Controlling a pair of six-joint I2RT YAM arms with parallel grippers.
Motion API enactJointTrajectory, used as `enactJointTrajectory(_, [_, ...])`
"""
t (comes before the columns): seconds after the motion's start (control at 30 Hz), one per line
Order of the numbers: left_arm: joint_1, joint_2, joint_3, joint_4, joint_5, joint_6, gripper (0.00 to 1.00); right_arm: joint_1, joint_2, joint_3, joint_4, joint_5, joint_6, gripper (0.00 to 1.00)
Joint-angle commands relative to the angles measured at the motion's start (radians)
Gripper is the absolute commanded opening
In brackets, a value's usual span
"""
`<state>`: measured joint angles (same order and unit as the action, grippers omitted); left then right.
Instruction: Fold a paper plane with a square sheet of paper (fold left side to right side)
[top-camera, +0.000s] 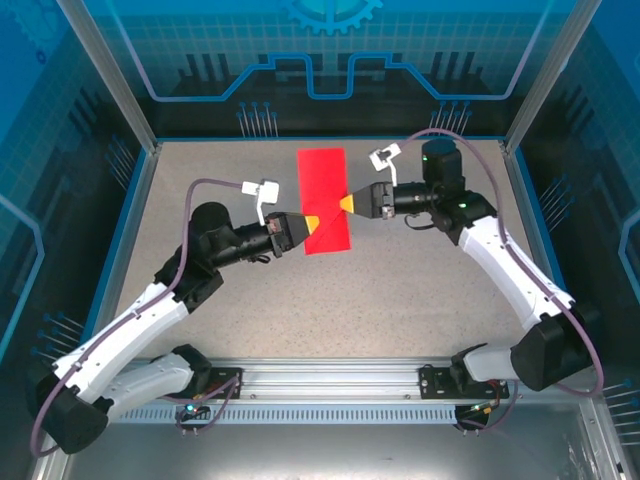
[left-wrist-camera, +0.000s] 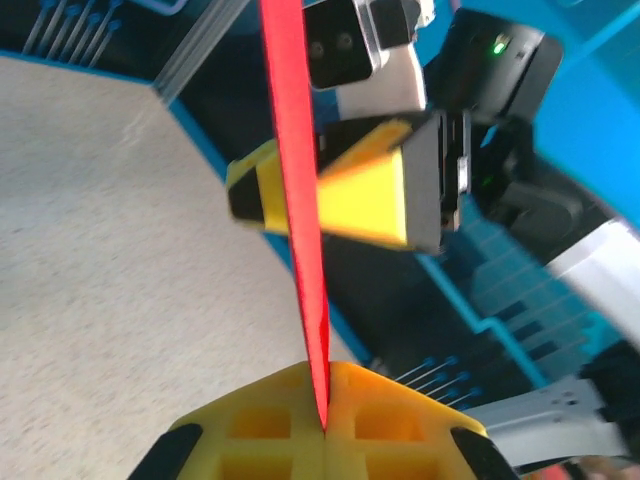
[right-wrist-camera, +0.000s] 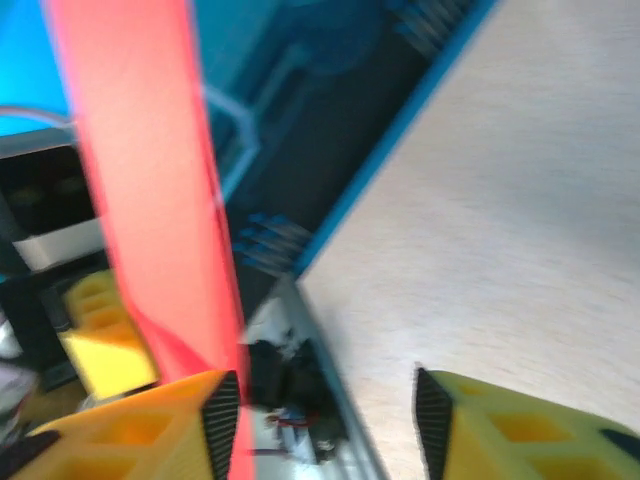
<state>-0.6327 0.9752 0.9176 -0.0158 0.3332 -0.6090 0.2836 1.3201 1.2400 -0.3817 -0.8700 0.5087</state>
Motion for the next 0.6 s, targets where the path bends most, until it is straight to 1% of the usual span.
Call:
enactJointTrajectory(0.0, [-0.086, 0.046, 0.113, -0.361, -0.279, 0.180, 0.05, -0.082, -0.052, 0.016, -0.345, 0.296, -0.184, 0.60])
enactJointTrajectory(0.1, [-0.199, 0.159, 0.236, -0.599, -0.547, 0.226, 0.04, -0.156, -0.089, -0.026, -0.437, 0.535, -0.228, 0.73])
enactJointTrajectory(0.17, [-0.260, 0.241, 0.305, -0.740, -0.704, 0.206, 0.04, -0.199, -0.125, -0.075, -0.444, 0.632, -0.248, 0.81])
enactJointTrajectory(0.23, [-0.302, 0.336, 0.375, -0.871, -0.855, 0.137, 0.03, -0.236, -0.164, -0.117, -0.440, 0.691, -0.270, 0.91])
enactJointTrajectory(0.3, [-0.328, 0.447, 0.450, -1.034, -0.990, 0.014, 0.02, -0.272, -0.201, -0.151, -0.438, 0.732, -0.291, 0.99])
enactJointTrajectory(0.37, [-0.345, 0.547, 0.514, -1.166, -1.075, -0.085, 0.00, -0.297, -0.223, -0.174, -0.439, 0.741, -0.309, 0.99])
enactJointTrajectory(0.43, [-0.356, 0.647, 0.561, -1.257, -1.120, -0.162, 0.00, -0.316, -0.236, -0.188, -0.442, 0.741, -0.322, 0.99])
enactJointTrajectory(0.57, [-0.358, 0.796, 0.619, -1.285, -1.096, -0.219, 0.03, -0.337, -0.241, -0.207, -0.443, 0.742, -0.329, 0.99])
